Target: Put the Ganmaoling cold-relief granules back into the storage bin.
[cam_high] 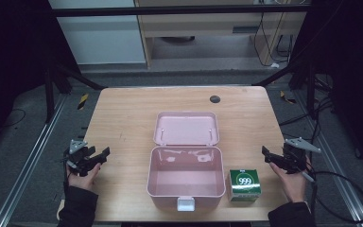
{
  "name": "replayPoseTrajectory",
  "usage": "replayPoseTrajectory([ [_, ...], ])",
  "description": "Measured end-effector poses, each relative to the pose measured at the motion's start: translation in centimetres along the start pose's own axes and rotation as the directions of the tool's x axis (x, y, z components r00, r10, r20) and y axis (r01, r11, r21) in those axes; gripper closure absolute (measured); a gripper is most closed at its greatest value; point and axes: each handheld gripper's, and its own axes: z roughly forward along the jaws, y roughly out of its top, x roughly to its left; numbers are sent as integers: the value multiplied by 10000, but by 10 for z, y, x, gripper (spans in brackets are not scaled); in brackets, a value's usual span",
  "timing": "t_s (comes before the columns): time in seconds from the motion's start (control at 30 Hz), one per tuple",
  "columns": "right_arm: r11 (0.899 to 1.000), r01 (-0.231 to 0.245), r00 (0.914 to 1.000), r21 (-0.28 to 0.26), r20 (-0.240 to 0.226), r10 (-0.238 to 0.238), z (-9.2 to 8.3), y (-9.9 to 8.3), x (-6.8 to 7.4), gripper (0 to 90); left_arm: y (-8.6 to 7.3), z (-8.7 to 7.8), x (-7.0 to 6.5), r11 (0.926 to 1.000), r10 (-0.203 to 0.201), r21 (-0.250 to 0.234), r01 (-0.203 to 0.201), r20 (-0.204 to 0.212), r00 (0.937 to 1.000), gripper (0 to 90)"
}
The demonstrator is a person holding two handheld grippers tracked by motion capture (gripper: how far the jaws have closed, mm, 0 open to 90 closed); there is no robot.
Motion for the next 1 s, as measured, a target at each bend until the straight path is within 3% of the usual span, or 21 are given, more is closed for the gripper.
replayPoseTrajectory([
  [0.23, 9984, 440, 9977, -342, -509, -457, -8, 8, 3, 163, 1, 0, -1, 9997, 194, 118, -195, 42, 9998, 330],
  [0.37, 9952, 820, 9919, -542, -933, -868, -13, 15, 8, 184, 0, 1, -2, 9990, 379, 249, -383, 155, 9992, 324],
  [0.63, 9855, 1595, 9681, -572, -1863, -1675, -24, 31, 21, 181, -1, 4, -6, 9968, 635, 466, -646, 249, 9977, 306],
  [0.8, 9797, 1901, 9573, -645, -2094, -1995, -29, 38, 28, 175, -3, 8, -9, 9940, 849, 670, -863, 247, 9961, 304],
  [0.93, 9616, 2679, 9324, -602, -2353, -2745, -34, 46, 36, 169, -4, 10, -10, 9924, 946, 767, -964, 271, 9951, 299],
  [1.0, 9564, 2853, 9241, -628, -2467, -2919, -36, 50, 39, 166, -4, 10, -10, 9922, 944, 786, -963, 275, 9951, 298],
])
